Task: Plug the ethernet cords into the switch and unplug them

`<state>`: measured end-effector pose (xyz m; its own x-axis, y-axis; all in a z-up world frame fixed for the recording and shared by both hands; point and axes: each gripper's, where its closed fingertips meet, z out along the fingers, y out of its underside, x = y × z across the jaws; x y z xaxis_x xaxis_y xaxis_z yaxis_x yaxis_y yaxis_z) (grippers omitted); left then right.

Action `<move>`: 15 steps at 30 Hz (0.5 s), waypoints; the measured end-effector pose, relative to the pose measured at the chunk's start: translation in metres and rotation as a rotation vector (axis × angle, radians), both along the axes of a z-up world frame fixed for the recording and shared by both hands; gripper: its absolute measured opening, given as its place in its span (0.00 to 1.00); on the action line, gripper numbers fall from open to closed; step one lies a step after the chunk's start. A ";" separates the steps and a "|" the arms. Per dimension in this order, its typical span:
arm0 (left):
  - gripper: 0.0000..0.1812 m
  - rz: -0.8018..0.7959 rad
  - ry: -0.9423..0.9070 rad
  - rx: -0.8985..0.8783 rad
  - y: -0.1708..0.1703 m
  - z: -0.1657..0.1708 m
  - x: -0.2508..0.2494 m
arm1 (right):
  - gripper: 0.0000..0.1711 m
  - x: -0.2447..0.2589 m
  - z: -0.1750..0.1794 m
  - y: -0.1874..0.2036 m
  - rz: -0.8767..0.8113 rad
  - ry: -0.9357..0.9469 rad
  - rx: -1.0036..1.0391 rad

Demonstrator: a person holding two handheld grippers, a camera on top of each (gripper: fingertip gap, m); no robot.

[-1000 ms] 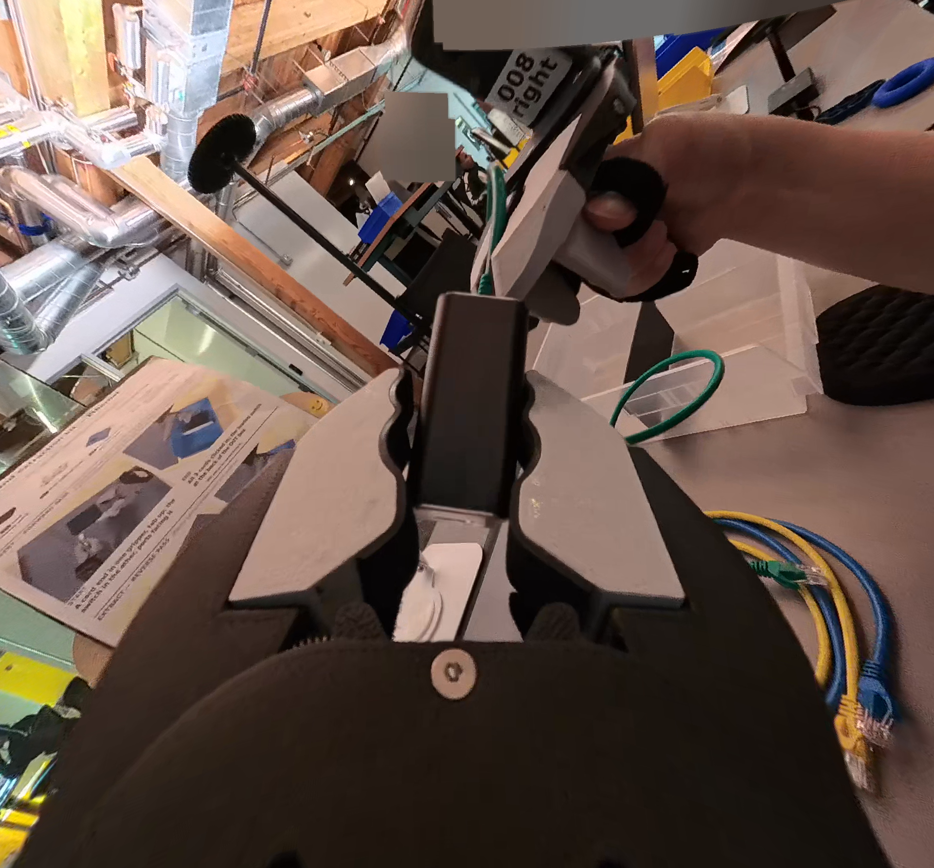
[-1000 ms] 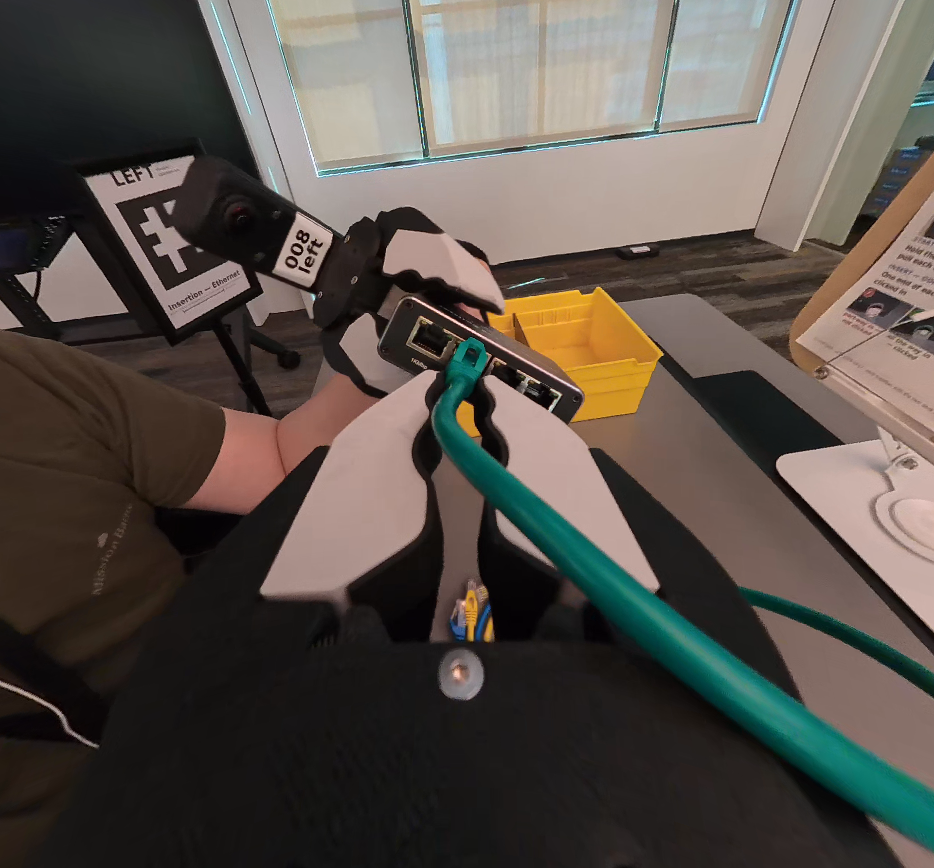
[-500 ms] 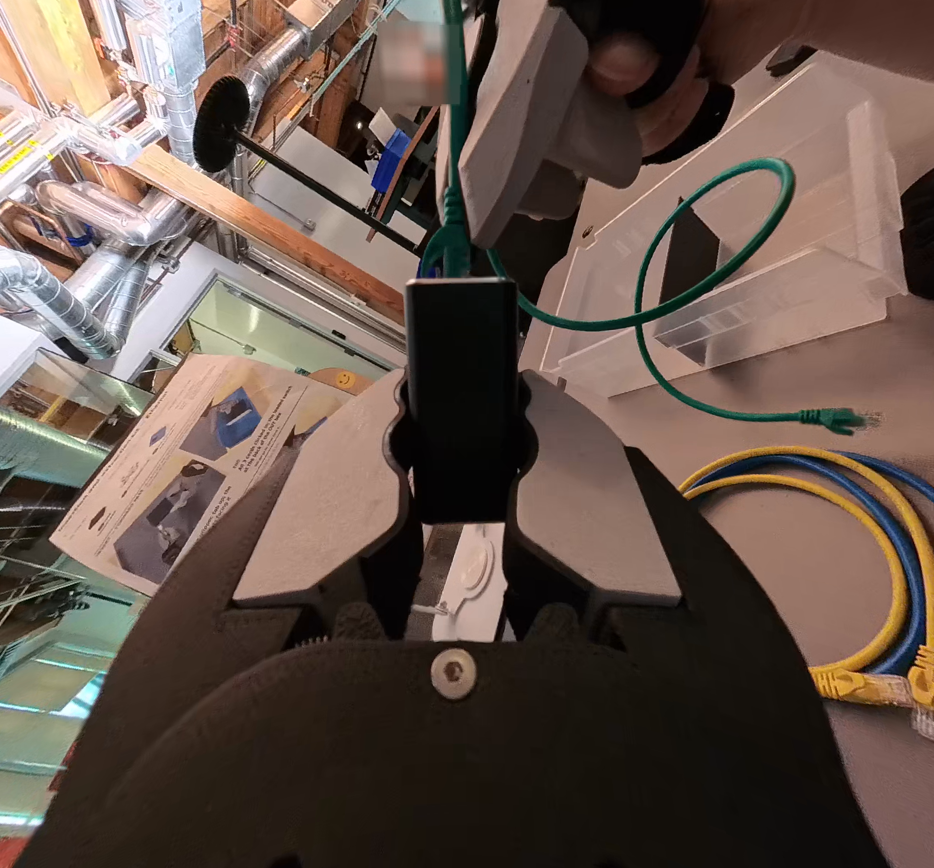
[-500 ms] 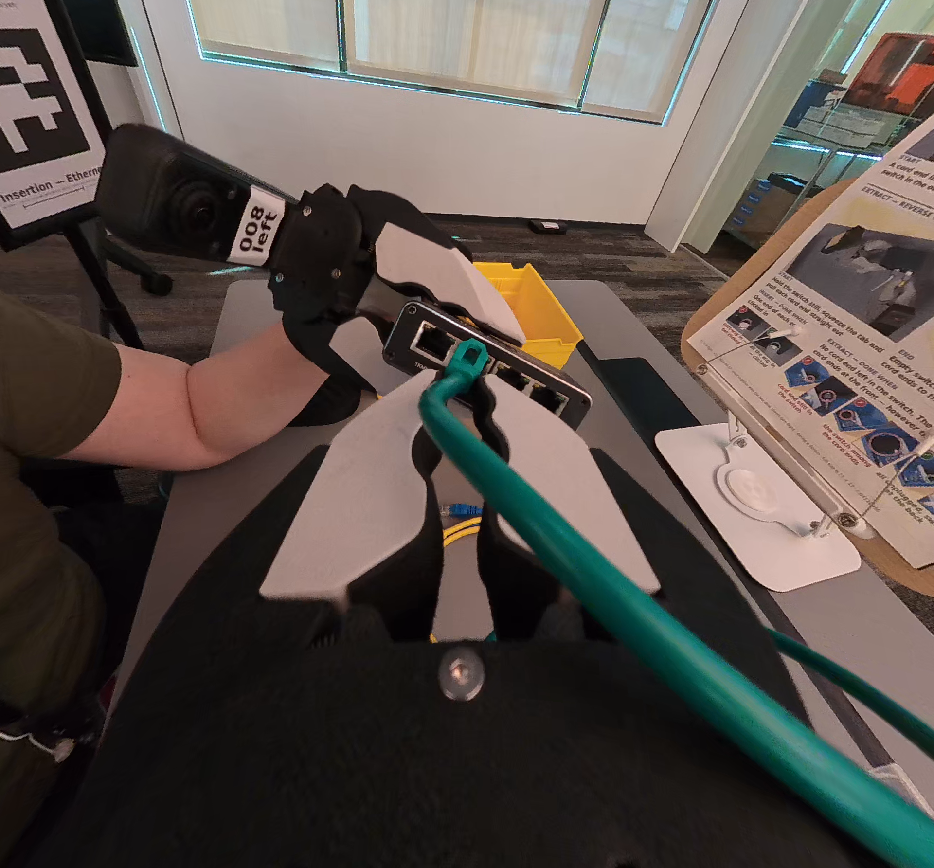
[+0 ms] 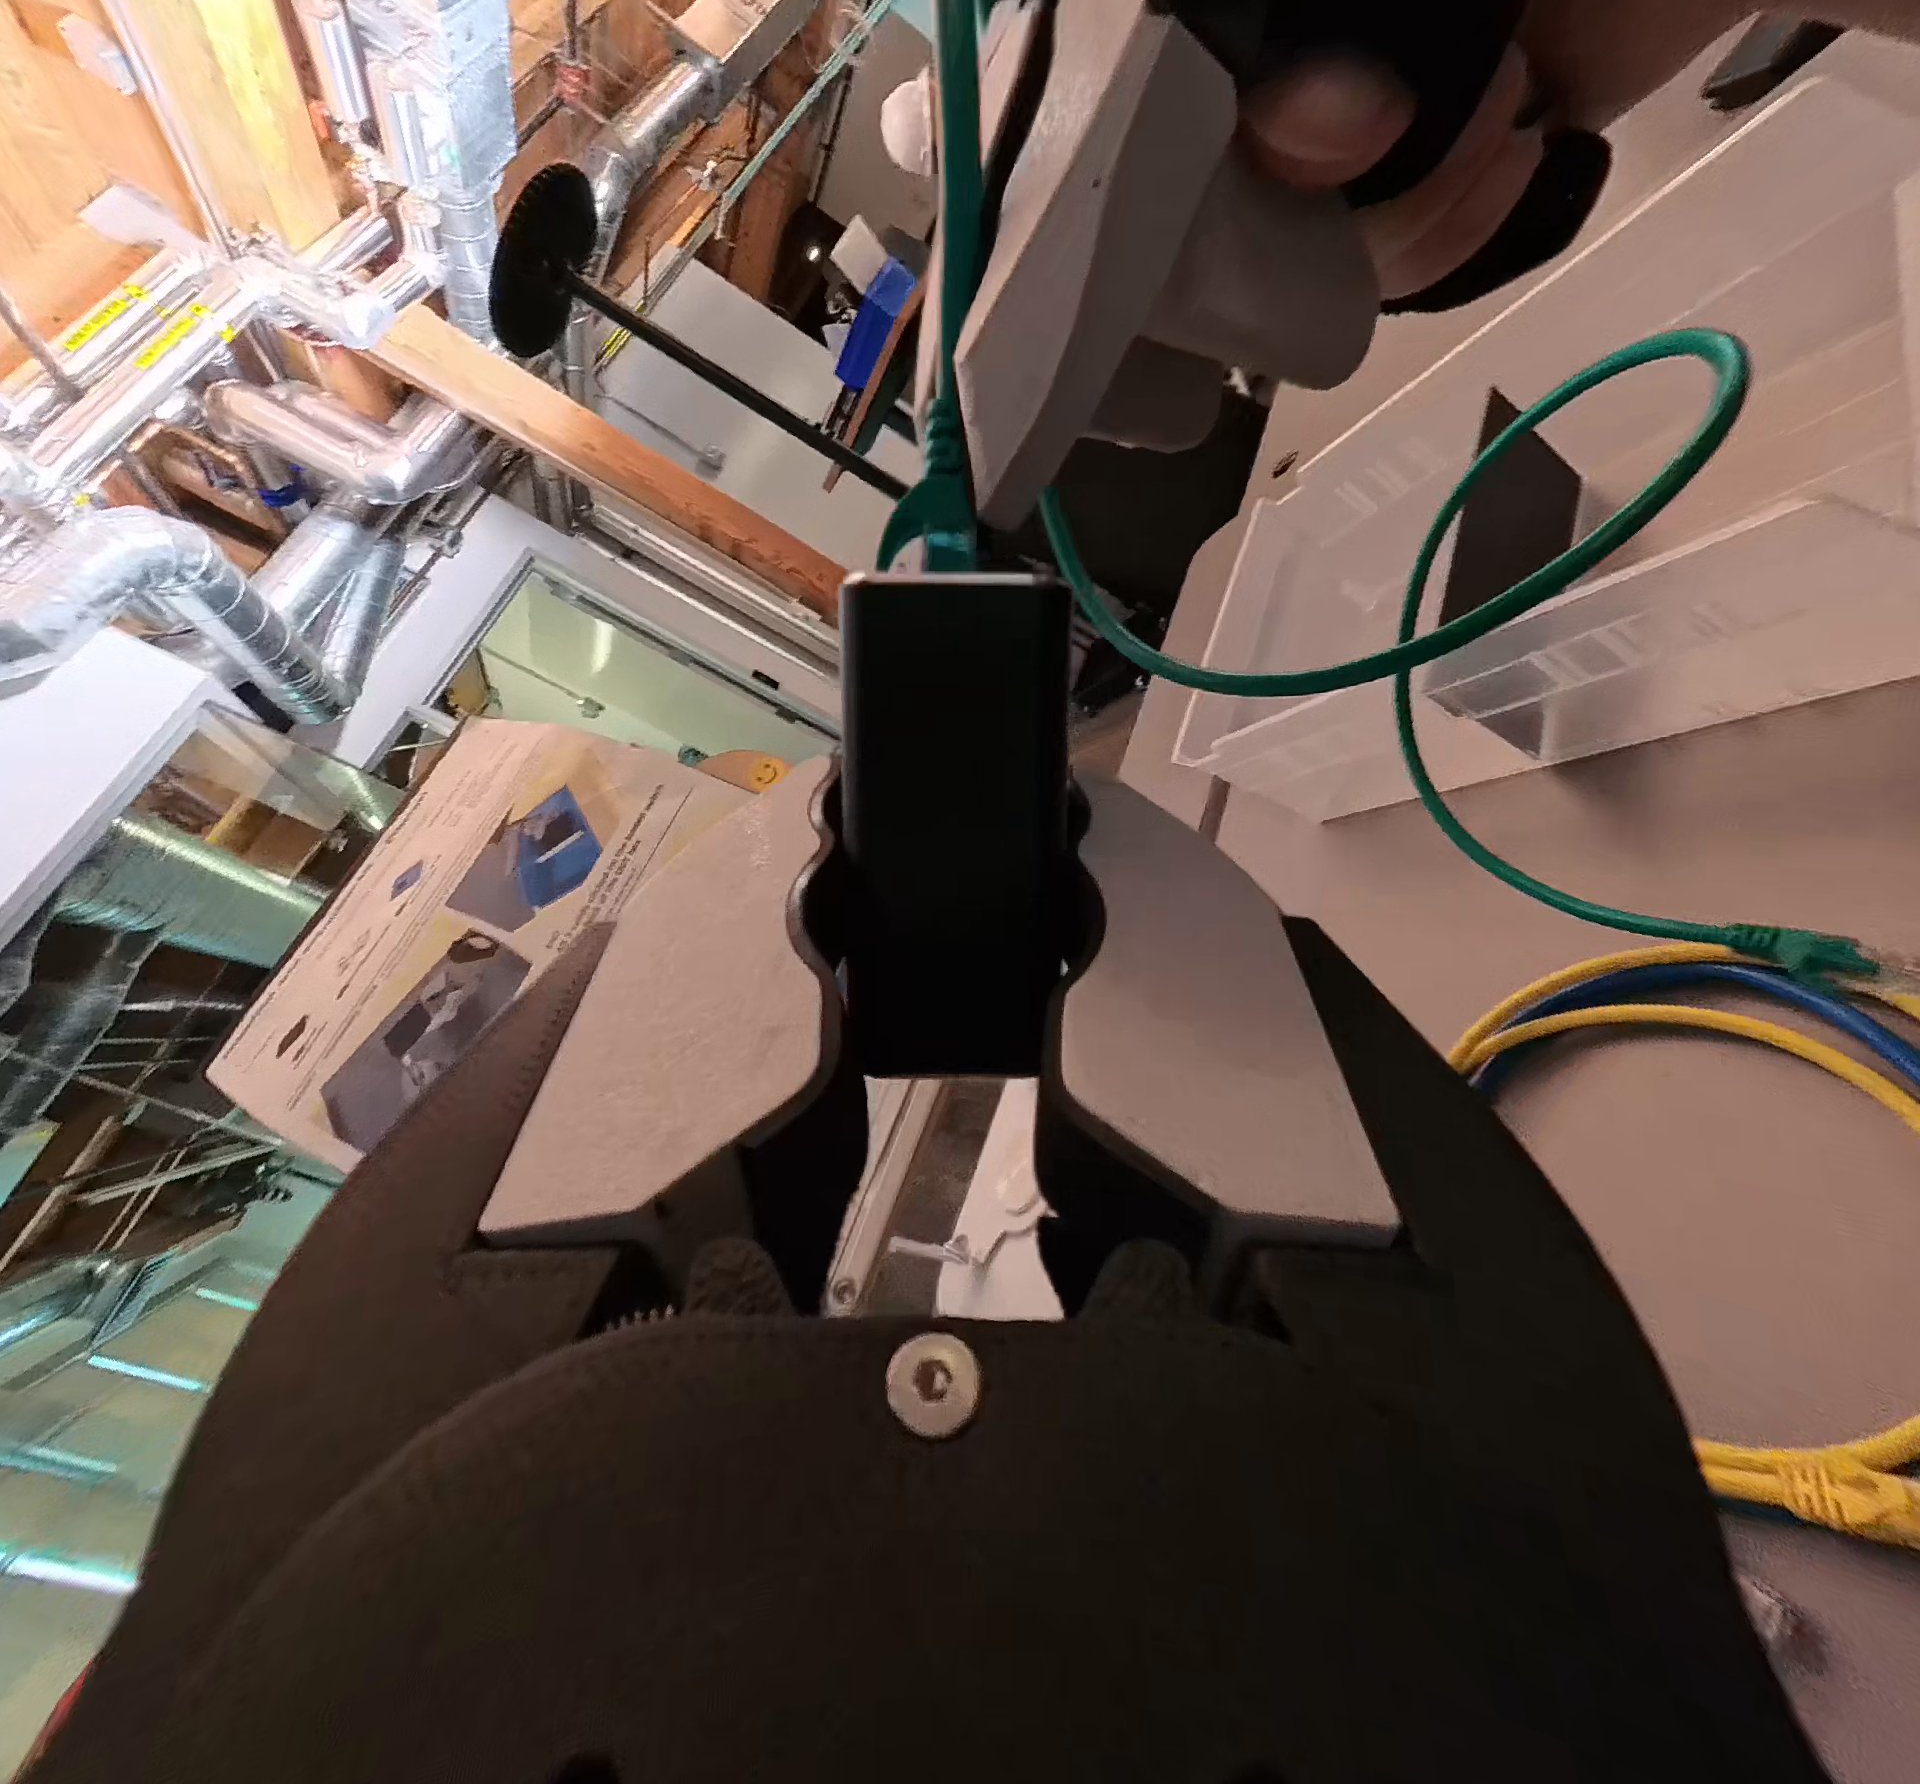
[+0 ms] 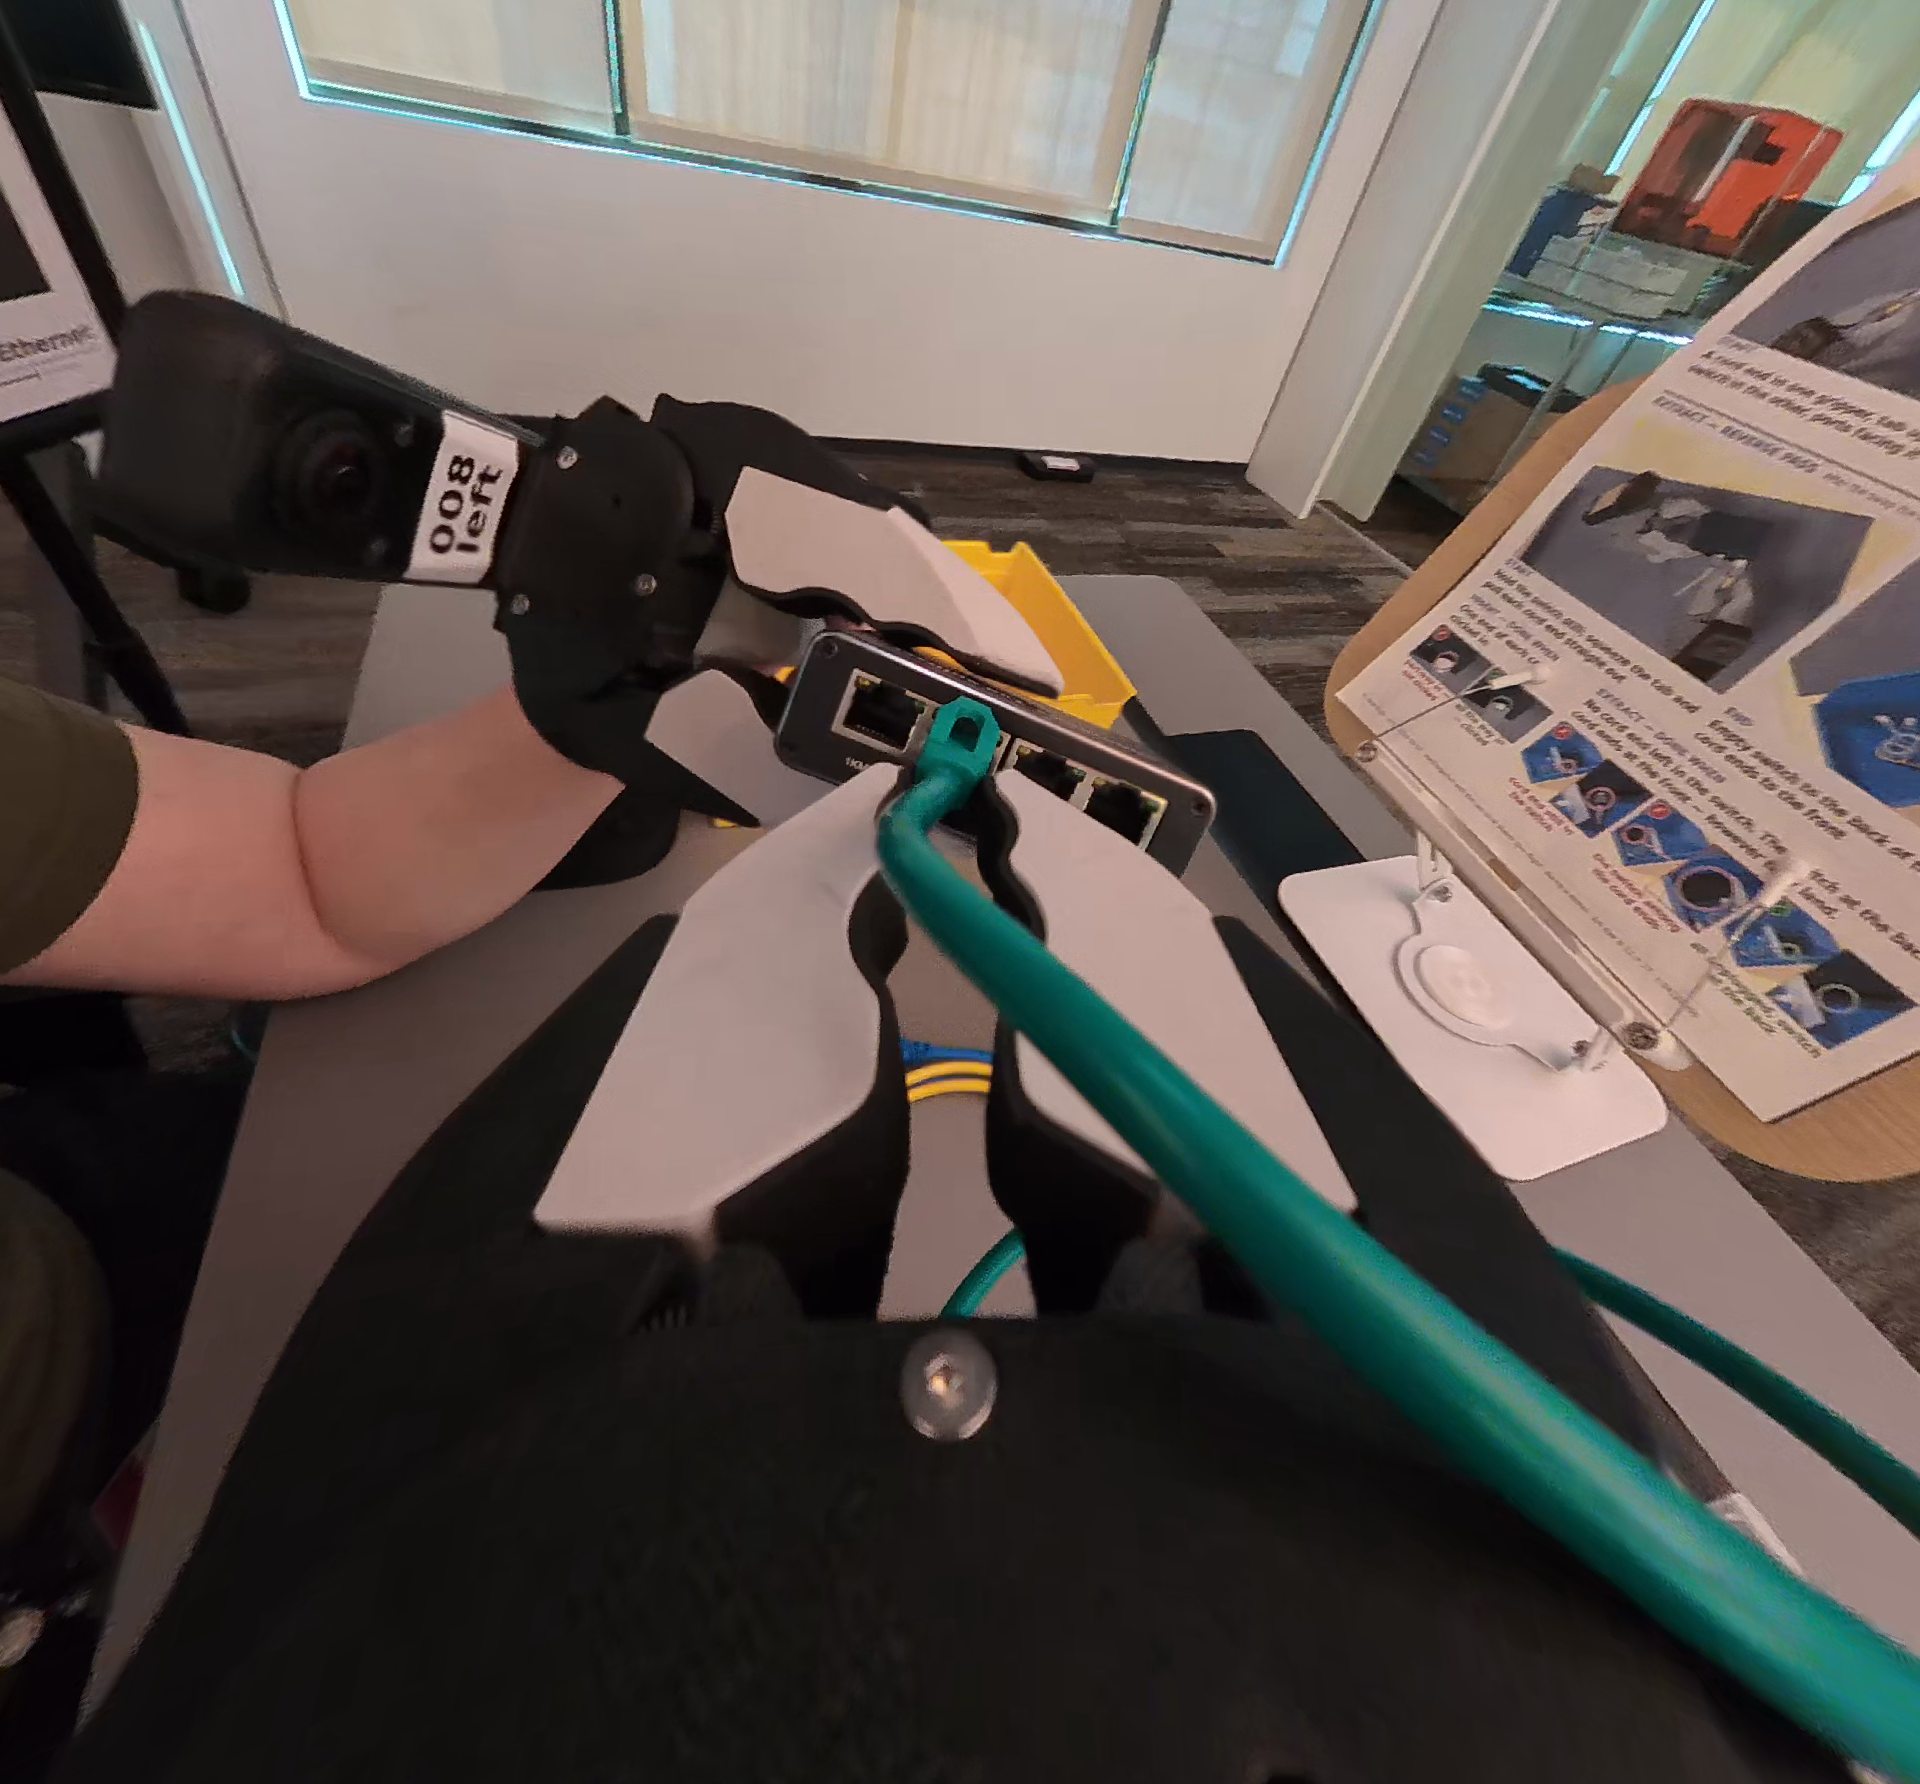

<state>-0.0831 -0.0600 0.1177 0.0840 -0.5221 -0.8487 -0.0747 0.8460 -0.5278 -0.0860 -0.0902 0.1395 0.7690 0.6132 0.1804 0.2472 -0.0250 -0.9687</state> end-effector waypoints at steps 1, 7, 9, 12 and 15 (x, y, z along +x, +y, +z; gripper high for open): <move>0.20 0.016 0.005 -0.009 0.004 -0.001 0.002 | 0.07 0.002 0.000 0.003 -0.016 -0.007 0.011; 0.21 0.146 0.081 -0.088 0.040 -0.024 0.010 | 0.06 0.012 -0.020 0.036 -0.085 -0.022 0.014; 0.27 0.192 0.115 -0.172 0.058 -0.033 0.009 | 0.04 0.016 -0.033 0.054 -0.132 -0.046 0.028; 0.29 0.174 0.169 -0.314 0.070 -0.045 0.003 | 0.01 0.014 -0.060 0.076 -0.145 -0.095 0.023; 0.20 0.252 0.239 -0.231 0.082 -0.070 -0.005 | 0.00 -0.003 -0.059 0.079 -0.033 0.115 -0.001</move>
